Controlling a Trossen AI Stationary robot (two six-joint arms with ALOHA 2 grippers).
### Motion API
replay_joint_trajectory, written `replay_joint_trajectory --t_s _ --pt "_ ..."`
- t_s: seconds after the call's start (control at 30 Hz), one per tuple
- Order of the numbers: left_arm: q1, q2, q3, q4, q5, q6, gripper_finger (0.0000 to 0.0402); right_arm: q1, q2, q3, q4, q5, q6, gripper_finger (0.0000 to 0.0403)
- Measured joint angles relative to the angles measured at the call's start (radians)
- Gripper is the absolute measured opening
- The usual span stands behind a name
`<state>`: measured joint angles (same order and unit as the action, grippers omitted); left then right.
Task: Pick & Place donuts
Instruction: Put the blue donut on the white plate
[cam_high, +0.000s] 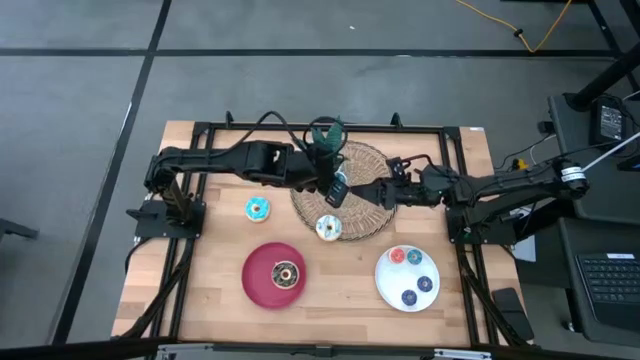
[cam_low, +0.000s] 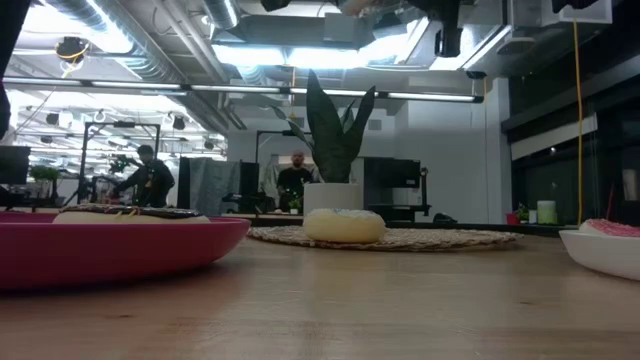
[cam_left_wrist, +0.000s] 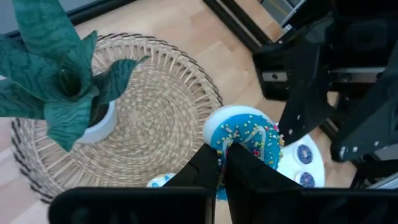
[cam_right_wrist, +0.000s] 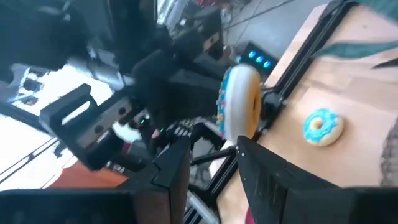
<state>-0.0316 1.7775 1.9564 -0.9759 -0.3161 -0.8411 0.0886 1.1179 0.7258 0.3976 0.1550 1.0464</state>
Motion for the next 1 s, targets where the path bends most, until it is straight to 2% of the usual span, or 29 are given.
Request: replay_joint_trajectory --t_s 0.4,0.8,1.0 --pt "0.002 0.000 0.000 -0.003 0.004 0.018 0.0010 0.000 0.058 0.071 -0.075 0.039 -0.058 0.0134" --pt "0.001 0.000 0.000 -0.017 0.024 0.024 0.0010 0.000 0.113 0.104 -0.080 0.039 -0.089 0.0134" --pt "-0.006 0.000 0.000 -0.051 0.026 0.012 0.0010 0.000 0.112 0.104 -0.141 0.031 -0.088 0.0134"
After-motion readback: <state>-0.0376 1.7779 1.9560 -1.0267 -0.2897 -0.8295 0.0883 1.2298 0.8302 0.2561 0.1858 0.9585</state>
